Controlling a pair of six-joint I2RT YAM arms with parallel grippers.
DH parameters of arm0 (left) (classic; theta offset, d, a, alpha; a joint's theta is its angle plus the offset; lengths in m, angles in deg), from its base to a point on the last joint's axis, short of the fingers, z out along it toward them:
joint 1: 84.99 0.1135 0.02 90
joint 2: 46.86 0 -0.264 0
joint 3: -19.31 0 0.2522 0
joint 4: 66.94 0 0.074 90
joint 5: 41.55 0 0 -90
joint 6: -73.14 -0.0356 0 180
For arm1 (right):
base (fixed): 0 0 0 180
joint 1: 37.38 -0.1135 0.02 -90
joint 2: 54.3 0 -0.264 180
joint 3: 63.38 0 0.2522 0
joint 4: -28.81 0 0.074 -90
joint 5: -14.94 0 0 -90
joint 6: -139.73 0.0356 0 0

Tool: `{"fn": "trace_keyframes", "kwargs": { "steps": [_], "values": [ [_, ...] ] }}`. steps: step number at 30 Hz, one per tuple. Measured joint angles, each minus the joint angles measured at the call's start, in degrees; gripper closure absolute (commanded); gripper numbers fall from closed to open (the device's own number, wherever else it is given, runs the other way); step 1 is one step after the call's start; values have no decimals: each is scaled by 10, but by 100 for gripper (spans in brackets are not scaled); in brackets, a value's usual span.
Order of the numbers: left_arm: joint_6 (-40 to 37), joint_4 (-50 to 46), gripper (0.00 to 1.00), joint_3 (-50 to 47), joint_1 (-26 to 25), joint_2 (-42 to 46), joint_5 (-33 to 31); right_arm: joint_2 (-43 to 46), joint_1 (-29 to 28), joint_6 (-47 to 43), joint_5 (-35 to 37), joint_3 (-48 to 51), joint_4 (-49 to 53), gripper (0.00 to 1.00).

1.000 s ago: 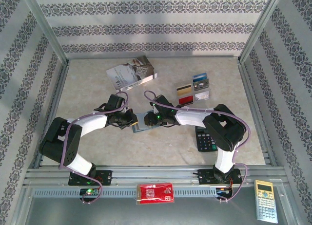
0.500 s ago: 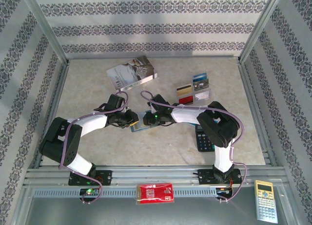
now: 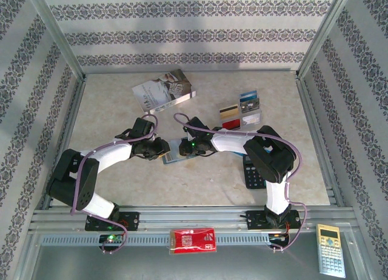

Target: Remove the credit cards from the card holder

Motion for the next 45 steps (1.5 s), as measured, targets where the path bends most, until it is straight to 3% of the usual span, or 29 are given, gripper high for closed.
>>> {"fn": "trace_keyframes", "kwargs": {
  "steps": [10, 24, 45],
  "values": [
    [3, 27, 84, 1, 0, -11, 35, -1, 0, 0, 1, -1, 2, 78],
    [-9, -7, 80, 14, 0, -40, -5, -1, 0, 0, 2, -1, 2, 78],
    [-12, 12, 84, 16, -1, -49, 17, -1, 0, 0, 2, -1, 2, 78]
  ]
}}
